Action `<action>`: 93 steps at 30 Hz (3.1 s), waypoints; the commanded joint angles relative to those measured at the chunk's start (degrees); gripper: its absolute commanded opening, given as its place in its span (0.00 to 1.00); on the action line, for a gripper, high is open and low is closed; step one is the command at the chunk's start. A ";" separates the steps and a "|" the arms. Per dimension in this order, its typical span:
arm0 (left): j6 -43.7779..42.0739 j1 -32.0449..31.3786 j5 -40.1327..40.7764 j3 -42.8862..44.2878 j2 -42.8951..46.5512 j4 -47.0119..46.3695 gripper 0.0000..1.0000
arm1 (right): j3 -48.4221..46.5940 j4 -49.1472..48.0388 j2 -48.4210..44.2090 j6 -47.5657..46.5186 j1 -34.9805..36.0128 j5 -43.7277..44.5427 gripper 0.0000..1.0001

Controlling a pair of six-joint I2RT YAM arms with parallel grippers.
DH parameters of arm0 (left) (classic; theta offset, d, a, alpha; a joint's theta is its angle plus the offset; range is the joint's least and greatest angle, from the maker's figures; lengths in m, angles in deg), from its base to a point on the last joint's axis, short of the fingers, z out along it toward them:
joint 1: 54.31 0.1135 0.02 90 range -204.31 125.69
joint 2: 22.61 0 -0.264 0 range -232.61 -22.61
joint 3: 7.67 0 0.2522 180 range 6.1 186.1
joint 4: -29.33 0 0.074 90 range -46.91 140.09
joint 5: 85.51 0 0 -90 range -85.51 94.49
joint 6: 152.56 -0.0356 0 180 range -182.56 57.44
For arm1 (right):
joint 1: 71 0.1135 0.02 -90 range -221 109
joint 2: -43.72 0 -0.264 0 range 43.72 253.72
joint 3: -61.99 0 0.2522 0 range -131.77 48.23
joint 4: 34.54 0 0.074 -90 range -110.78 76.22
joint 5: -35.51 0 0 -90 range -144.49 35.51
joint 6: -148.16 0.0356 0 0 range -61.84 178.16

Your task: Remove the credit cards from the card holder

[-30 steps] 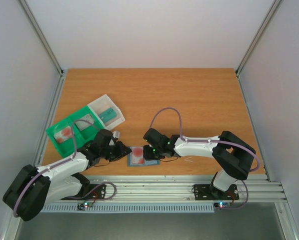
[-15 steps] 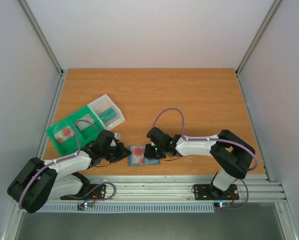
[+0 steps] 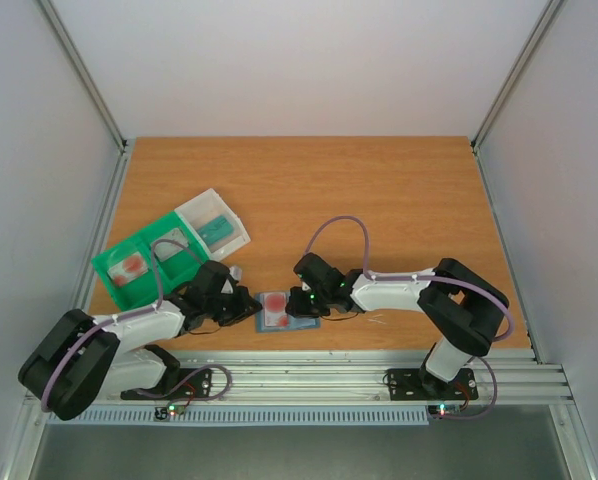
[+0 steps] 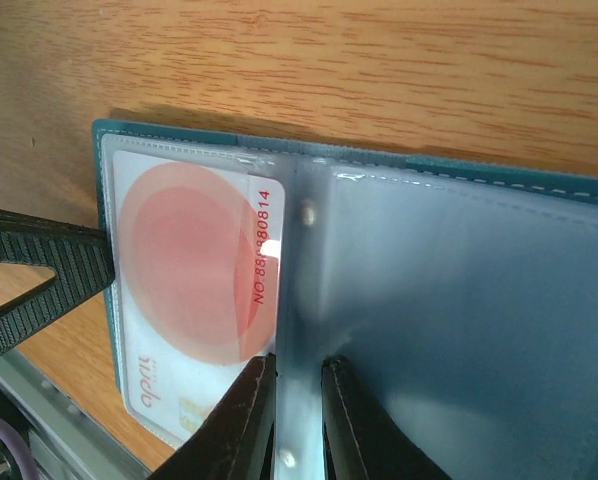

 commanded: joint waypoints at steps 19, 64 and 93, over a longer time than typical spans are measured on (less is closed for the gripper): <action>-0.75 -0.20 0.58 -0.76 -1.31 -3.70 0.04 | 0.49 -4.51 2.56 1.83 -0.54 -2.55 0.18; -1.10 -0.19 -0.16 0.72 -2.08 -2.63 0.04 | 8.25 -11.26 -0.83 3.43 -4.84 -6.49 0.14; -2.66 -0.16 -3.14 3.39 1.84 -3.56 0.11 | 9.06 -16.68 3.14 4.54 -4.85 -8.66 0.07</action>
